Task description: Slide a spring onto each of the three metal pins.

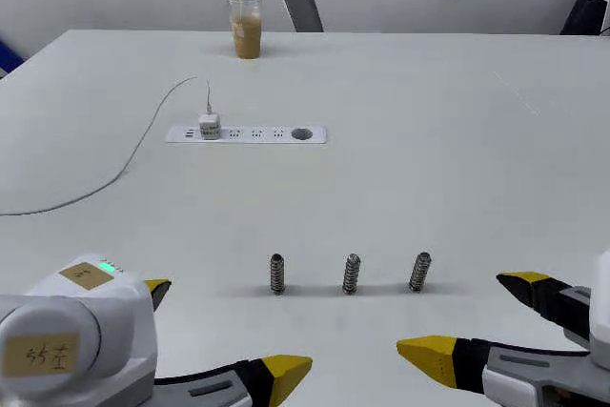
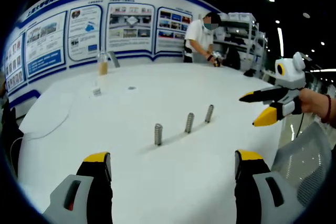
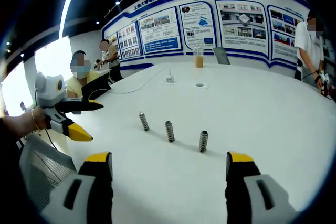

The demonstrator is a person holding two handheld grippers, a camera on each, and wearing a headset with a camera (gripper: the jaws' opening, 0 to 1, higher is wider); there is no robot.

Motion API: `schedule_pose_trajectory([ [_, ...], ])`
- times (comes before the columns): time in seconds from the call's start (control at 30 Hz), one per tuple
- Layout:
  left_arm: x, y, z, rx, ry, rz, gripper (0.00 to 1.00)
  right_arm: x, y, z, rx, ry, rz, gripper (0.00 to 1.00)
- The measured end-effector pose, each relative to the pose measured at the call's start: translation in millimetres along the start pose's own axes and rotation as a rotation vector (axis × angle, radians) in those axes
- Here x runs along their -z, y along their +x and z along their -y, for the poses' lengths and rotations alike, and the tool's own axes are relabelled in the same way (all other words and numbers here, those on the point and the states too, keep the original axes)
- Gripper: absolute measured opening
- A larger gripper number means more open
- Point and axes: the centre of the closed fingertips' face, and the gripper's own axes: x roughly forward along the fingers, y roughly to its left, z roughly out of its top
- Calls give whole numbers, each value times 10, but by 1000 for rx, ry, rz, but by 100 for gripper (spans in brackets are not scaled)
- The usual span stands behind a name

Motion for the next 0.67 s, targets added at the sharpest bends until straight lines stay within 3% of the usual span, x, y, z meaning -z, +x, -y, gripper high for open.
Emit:
schedule_pose_trajectory([
  [0.33,16,-37,1,-3,3,5,100,43,-66,-53,-6,0,6,94],
  [0.47,61,-46,12,-4,-3,-18,98,54,-72,-74,-15,25,9,94],
  [0.67,69,-49,16,-7,0,-17,97,50,-75,-71,-10,19,12,94],
])
